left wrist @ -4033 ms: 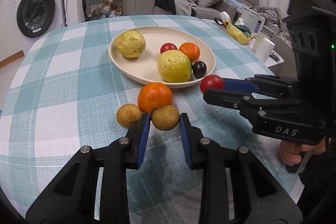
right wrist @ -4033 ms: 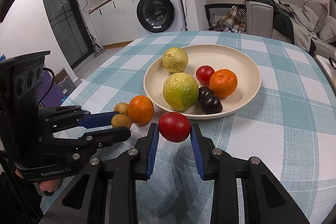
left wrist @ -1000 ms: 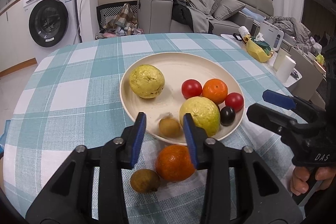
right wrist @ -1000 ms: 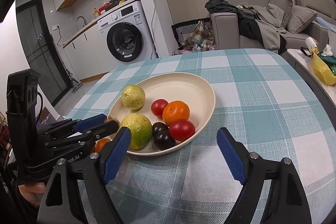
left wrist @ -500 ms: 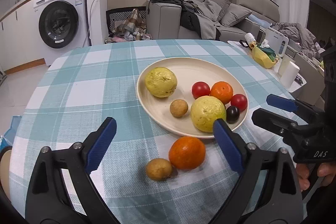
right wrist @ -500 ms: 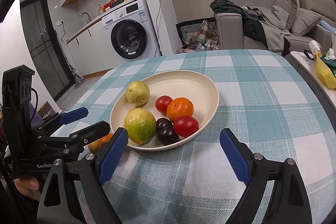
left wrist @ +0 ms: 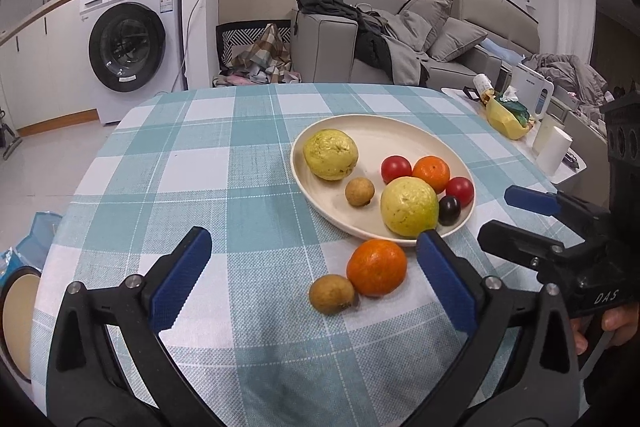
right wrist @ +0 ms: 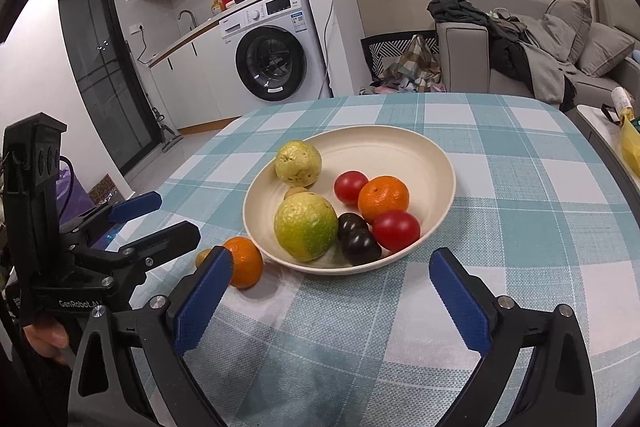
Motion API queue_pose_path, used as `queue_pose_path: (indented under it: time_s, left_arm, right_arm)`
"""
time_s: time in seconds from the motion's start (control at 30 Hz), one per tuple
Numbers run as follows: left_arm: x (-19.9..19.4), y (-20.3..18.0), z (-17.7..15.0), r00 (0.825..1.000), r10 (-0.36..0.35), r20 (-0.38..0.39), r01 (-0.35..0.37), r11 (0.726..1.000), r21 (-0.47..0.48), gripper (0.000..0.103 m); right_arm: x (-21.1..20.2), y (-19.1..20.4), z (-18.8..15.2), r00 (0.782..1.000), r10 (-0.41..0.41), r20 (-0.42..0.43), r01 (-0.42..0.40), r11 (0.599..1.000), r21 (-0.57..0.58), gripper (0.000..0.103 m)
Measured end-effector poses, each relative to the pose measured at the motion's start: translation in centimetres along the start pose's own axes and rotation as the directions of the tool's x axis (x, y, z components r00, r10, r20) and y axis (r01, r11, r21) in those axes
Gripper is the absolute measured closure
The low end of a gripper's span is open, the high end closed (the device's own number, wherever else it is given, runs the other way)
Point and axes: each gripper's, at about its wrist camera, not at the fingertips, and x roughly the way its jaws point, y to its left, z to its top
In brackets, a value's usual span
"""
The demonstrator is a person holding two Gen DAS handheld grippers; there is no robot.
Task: Organize fruits
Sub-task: 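Move the right tool to the orange on the cloth and close on it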
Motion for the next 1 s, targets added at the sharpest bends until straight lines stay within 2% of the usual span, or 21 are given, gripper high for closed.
queue_pose_path:
  time_s: [0.17, 0.37, 0.77, 0.87, 1.0]
  left_arm:
    - [-0.7, 0.4, -0.6, 1.000, 0.014, 0.009, -0.014, 1.000, 0.015, 0.001]
    - [-0.8, 1.1, -1.0, 1.000, 0.029, 0.006, -0.029, 1.000, -0.004, 0.001]
    - [-0.3, 2.7, -1.3, 1.000, 0.026, -0.015, -0.026, 0.998, -0.055, 0.001]
    - [-0.2, 3.1, -1.4, 1.000, 0.026, -0.015, -0.027, 0.997, -0.074, 0.001]
    - [-0.3, 3.4, -1.3, 0.999, 0.043, -0.001, -0.043, 0.996, -0.084, 0.001]
  right_arm:
    - [0.0, 0.6, 0.0, 1.000, 0.000, -0.005, 0.000, 1.000, -0.011, 0.002]
    - [0.2, 1.5, 0.0, 0.999, 0.038, -0.035, -0.038, 0.999, -0.004, 0.002]
    - [2.3, 4.1, -0.8, 0.982, 0.116, -0.151, -0.121, 0.992, -0.029, 0.002]
    - [2.7, 4.4, -0.9, 0.979, 0.121, -0.166, -0.130, 0.991, -0.043, 0.005]
    - [3.3, 4.4, -0.9, 0.974, 0.128, -0.187, -0.134, 0.991, -0.023, 0.015]
